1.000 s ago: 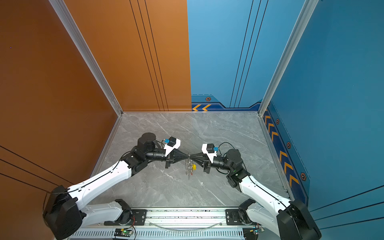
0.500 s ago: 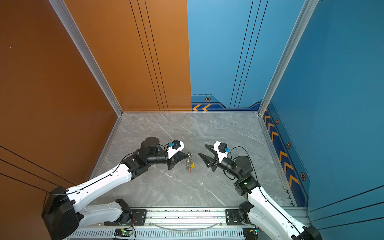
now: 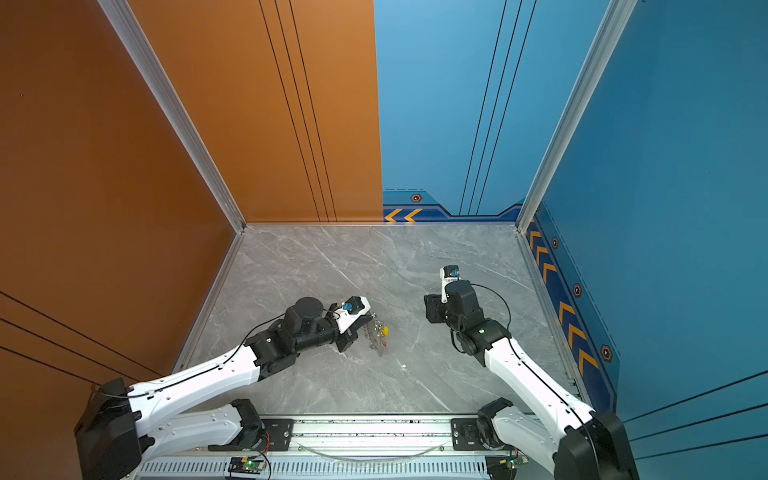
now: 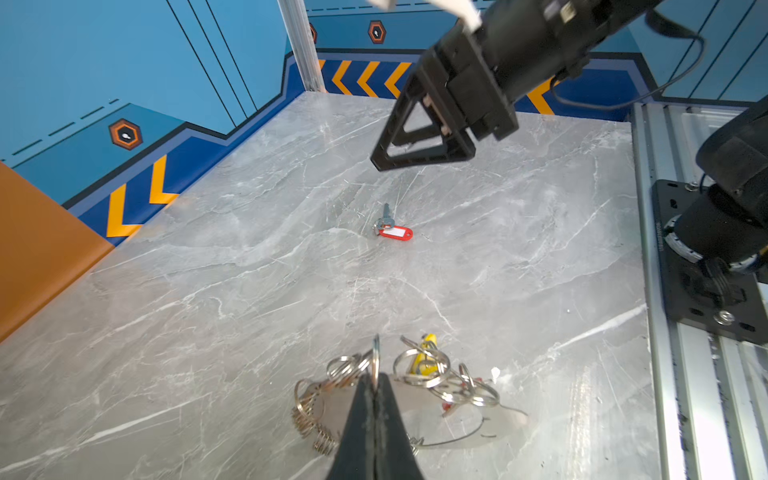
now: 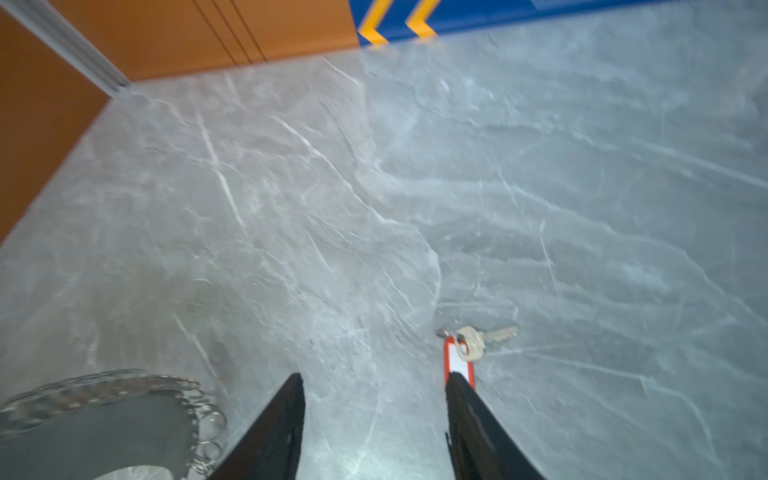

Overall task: Put the keys on the keyring
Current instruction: 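Release the ring with the right gripper and move it toward the red-tagged key, then lower the open right gripper over the red-tagged key's ring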

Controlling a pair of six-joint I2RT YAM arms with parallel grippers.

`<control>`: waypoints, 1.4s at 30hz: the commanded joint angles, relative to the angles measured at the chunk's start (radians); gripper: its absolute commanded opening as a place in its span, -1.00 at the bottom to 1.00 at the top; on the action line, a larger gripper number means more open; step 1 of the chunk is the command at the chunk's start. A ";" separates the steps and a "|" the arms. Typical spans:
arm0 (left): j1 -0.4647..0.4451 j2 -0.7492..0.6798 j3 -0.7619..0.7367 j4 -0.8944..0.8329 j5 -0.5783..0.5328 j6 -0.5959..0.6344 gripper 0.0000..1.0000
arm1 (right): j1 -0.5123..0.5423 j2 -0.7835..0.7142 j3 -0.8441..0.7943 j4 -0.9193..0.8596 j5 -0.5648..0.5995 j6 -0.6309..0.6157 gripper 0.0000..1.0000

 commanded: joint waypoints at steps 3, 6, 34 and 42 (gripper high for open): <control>-0.007 -0.067 -0.066 0.110 -0.084 -0.028 -1.00 | -0.100 0.150 0.047 -0.181 -0.042 0.079 0.02; -0.007 -0.083 -0.080 0.119 -0.101 -0.026 -1.00 | -0.116 0.212 0.076 -0.180 -0.054 0.093 0.00; -0.017 -0.097 -0.116 0.145 -0.086 -0.031 -1.00 | -0.071 0.613 0.361 -0.231 0.094 -0.094 -0.22; -0.017 -0.098 -0.120 0.145 -0.099 -0.025 -1.00 | -0.069 0.652 0.405 -0.241 0.021 -0.121 -0.33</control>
